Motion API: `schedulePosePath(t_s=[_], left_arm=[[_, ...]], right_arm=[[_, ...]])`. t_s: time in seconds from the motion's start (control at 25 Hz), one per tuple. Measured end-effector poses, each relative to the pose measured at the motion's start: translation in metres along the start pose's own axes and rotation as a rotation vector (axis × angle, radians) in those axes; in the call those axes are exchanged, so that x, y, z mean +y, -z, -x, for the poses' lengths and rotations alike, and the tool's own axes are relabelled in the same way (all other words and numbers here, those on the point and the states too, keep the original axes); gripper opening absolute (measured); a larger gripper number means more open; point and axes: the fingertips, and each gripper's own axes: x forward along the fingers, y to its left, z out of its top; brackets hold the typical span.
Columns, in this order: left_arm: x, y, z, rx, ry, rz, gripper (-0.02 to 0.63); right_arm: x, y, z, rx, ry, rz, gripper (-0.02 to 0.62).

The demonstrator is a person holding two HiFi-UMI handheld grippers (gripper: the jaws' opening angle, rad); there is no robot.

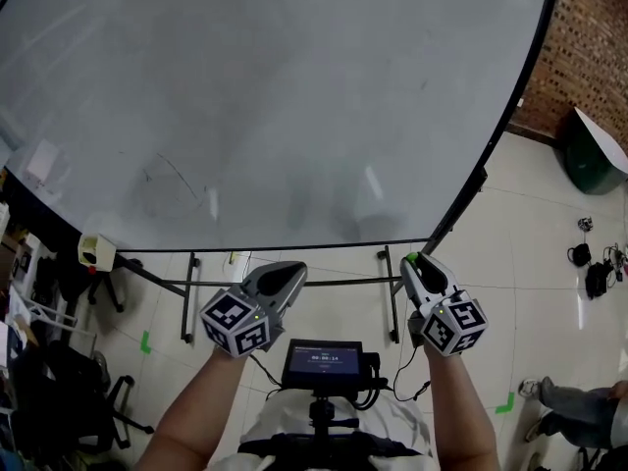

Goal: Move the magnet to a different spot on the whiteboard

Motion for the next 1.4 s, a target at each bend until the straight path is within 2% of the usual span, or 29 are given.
schedulePosePath(t_s=[0.28,0.44,0.72,1.2,1.4], left_arm=[[-0.006,0.002,-0.033,0.008,-0.032,-0.002,0.023],[-0.014,0.006,-0.047,0.018,-0.054,0.004,0.023],[-0.016,0.011,-0.061,0.032,-0.089,0.005,0.023],[-0.009,0.001,-0.075,0.031,-0.131,0.008,0.023],[-0.003,-0.003,-0.076,0.031,-0.143,0.003,0.023]], right_arm=[[-0.046,0.0,-0.01,0.001,0.021,-0.046,0.129],[-0.078,0.002,-0.007,0.001,0.061,-0.093,0.129],[-0.118,0.003,-0.018,-0.013,0.109,-0.117,0.129],[-0.137,-0.023,-0.056,-0.086,0.178,-0.112,0.129],[-0.144,-0.024,-0.064,-0.07,0.223,-0.104,0.129]])
